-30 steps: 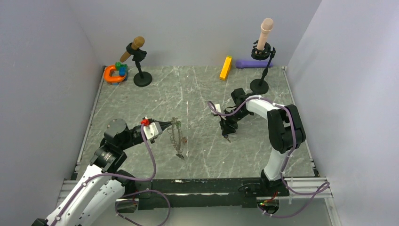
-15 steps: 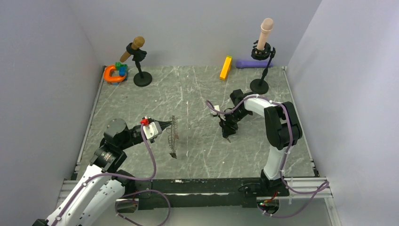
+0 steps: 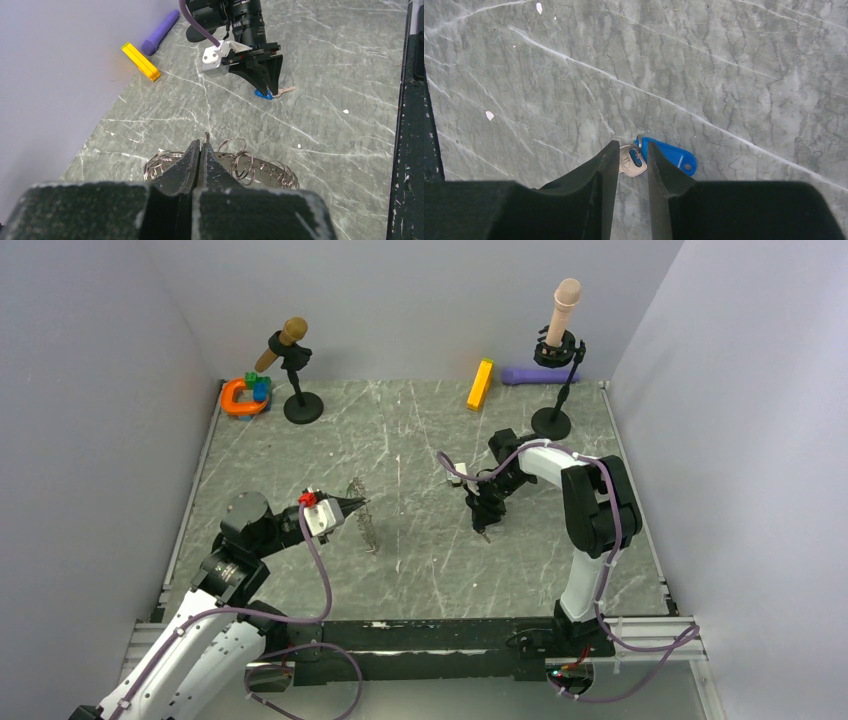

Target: Put the keys on the keyring

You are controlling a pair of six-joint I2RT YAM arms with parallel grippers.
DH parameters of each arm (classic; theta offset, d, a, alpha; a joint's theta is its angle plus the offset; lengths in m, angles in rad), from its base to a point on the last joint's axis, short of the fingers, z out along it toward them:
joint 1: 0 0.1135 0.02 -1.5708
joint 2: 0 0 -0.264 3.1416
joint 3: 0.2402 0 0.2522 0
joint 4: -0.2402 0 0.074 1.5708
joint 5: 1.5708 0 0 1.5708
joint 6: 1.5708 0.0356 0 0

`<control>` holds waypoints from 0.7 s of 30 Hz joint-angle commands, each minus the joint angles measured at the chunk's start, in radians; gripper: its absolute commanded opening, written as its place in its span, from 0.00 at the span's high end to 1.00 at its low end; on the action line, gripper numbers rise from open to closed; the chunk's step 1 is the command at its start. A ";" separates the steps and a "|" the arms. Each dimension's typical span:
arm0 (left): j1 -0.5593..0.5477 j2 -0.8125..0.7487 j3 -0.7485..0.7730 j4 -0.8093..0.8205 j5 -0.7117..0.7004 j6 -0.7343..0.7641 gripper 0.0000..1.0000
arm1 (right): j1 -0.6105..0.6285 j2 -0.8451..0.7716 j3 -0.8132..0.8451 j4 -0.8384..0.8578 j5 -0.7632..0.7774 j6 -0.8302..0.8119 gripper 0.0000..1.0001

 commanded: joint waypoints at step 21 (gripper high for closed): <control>0.011 -0.016 0.007 0.061 0.025 -0.001 1.00 | 0.021 0.010 0.024 -0.006 0.017 0.008 0.77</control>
